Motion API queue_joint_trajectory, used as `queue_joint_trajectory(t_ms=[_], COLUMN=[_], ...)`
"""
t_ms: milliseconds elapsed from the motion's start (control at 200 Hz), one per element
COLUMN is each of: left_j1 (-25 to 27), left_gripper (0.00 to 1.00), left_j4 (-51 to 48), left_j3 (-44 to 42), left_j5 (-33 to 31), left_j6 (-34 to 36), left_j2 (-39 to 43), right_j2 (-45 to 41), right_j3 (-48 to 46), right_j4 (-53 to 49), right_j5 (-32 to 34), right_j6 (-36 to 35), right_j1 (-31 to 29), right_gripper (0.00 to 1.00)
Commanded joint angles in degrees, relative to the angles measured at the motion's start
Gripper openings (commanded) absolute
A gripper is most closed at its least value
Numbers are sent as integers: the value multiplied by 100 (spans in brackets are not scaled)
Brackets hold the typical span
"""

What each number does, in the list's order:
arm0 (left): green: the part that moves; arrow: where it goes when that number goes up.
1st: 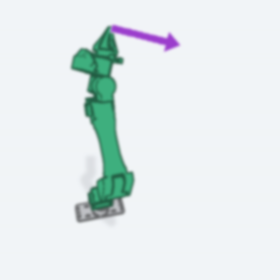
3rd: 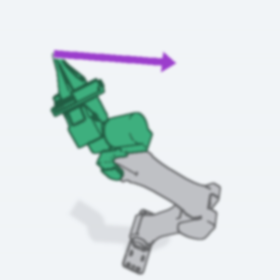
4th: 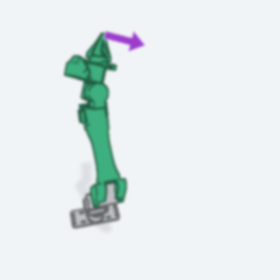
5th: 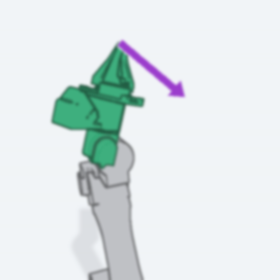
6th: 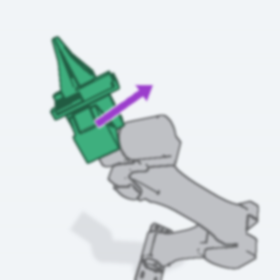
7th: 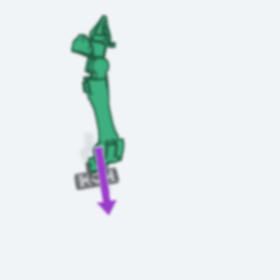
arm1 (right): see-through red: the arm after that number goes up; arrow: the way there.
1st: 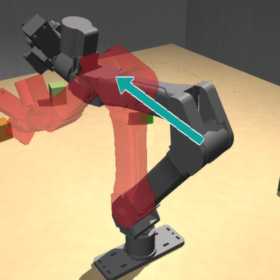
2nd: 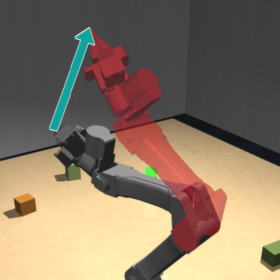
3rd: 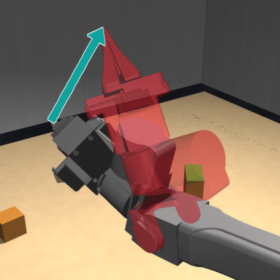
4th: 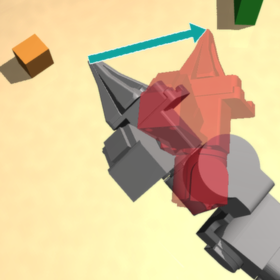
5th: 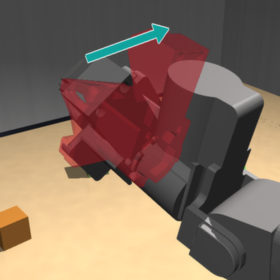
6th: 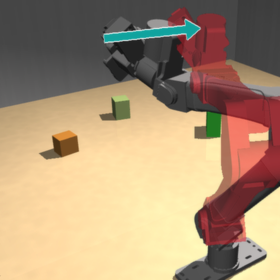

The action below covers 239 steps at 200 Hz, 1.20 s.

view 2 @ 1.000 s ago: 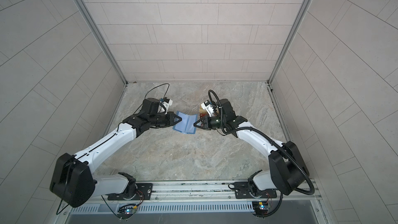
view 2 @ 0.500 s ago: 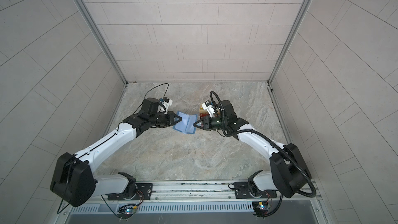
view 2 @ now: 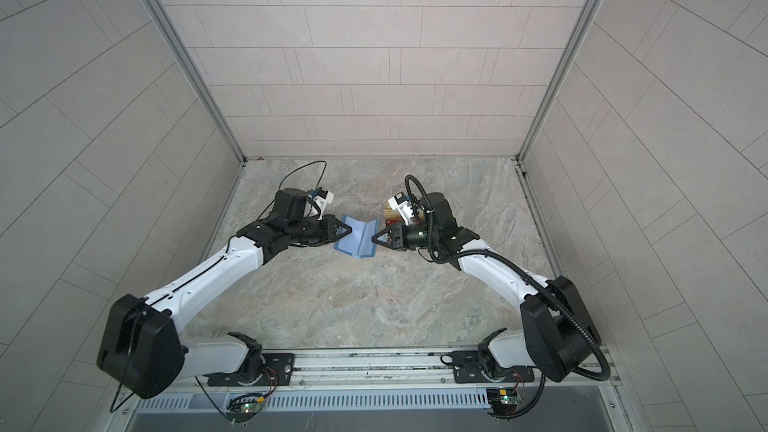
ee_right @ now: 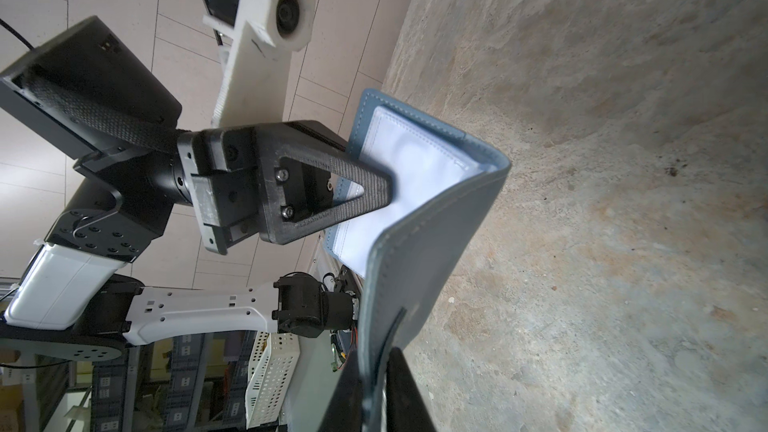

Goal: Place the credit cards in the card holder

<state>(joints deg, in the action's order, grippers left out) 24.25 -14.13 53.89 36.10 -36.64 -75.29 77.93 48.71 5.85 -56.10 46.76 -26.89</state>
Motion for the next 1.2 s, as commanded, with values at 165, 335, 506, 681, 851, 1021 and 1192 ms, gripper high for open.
queue_joint_trajectory(t_ms=[165,335,506,681,851,1021,1192], left_j1=[23,112,214,239,250,330,351], left_gripper=[11,12,13,15,12,10,9], left_j4=[-72,-79,-173,-177,-315,-458,-528], left_j3=[177,233,335,358,368,432,472], left_j5=[151,186,229,266,236,113,55], left_j6=[44,77,130,140,197,250,245], left_j2=[27,13,-105,-91,-30,-37,-13], right_j2=[-127,-129,-171,-121,-100,-95,-62], right_j3=[62,44,46,63,35,58,64], right_j4=[199,238,312,277,320,317,280], right_j5=[-44,-32,-33,-7,14,11,11], right_j6=[-3,-15,7,12,43,45,17], right_j1=[-66,-122,-167,-167,-175,-182,-188], right_gripper=[6,3,5,5,7,10,17])
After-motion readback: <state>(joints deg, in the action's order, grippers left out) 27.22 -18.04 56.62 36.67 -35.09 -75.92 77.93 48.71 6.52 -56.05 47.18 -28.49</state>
